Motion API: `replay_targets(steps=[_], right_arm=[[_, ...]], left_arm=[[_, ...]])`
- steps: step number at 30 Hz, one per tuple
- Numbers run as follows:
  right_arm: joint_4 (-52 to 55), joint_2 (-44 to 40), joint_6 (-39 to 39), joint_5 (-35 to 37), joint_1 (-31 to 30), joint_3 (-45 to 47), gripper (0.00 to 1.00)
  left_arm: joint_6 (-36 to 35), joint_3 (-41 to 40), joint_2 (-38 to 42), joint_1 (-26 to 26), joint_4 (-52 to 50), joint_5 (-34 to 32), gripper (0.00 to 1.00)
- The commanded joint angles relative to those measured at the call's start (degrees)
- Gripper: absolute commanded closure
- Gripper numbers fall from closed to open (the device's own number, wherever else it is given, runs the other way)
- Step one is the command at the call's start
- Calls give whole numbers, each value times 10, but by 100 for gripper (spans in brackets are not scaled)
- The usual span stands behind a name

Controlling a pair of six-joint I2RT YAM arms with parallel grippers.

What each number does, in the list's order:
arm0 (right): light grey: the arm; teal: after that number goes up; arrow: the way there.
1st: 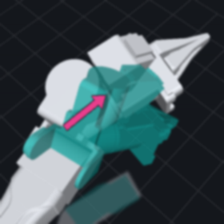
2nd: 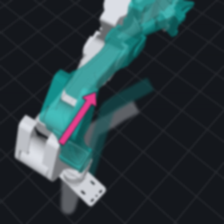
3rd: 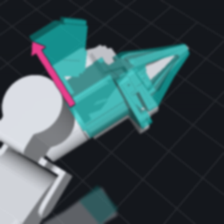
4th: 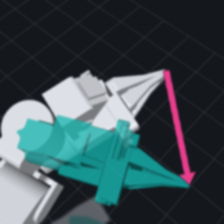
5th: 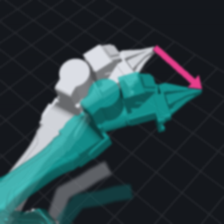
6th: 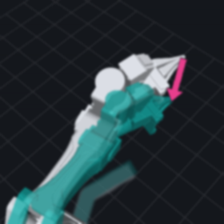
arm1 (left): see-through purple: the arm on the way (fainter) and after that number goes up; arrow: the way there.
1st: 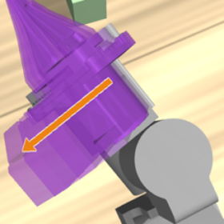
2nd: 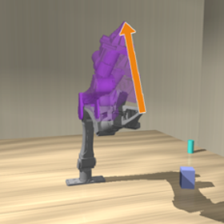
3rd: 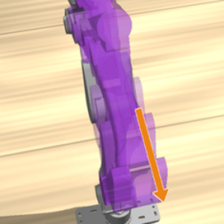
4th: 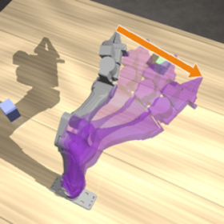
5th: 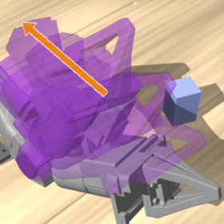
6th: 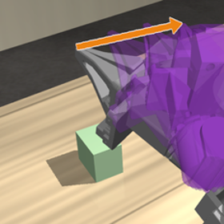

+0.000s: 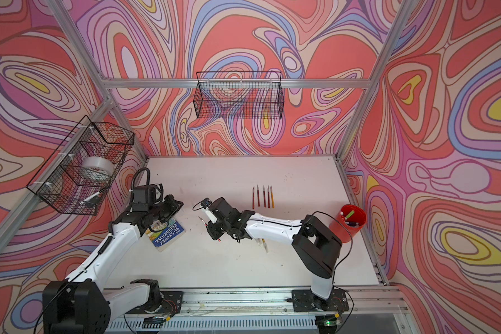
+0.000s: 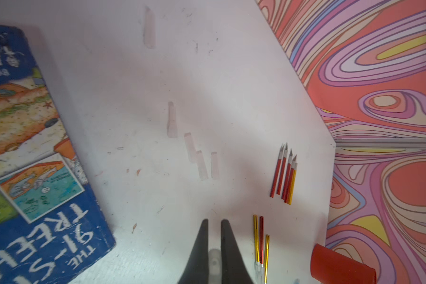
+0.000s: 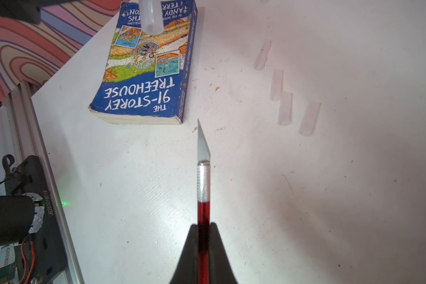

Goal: Remove protective caps from carving knives
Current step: Place the protective sleeve at the center of the board.

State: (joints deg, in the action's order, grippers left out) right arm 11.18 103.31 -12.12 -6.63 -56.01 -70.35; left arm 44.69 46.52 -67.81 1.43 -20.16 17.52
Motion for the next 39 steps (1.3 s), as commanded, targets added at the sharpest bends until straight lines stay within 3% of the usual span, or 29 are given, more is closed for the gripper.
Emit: replay_targets(steps=[1, 16, 29, 39], right_arm=[[4, -15, -1, 32, 1, 10, 100], [15, -30, -47, 82, 44, 2, 100], [30, 17, -78, 100, 112, -50, 100], [48, 55, -86, 105, 147, -81, 100]], left_arm=[[-32, 28, -27, -5, -75, -68, 96], [-52, 110, -214, -1, -80, -108, 94], [-79, 197, -343, 10, -102, -153, 82], [-82, 205, -376, 11, -91, -157, 59]])
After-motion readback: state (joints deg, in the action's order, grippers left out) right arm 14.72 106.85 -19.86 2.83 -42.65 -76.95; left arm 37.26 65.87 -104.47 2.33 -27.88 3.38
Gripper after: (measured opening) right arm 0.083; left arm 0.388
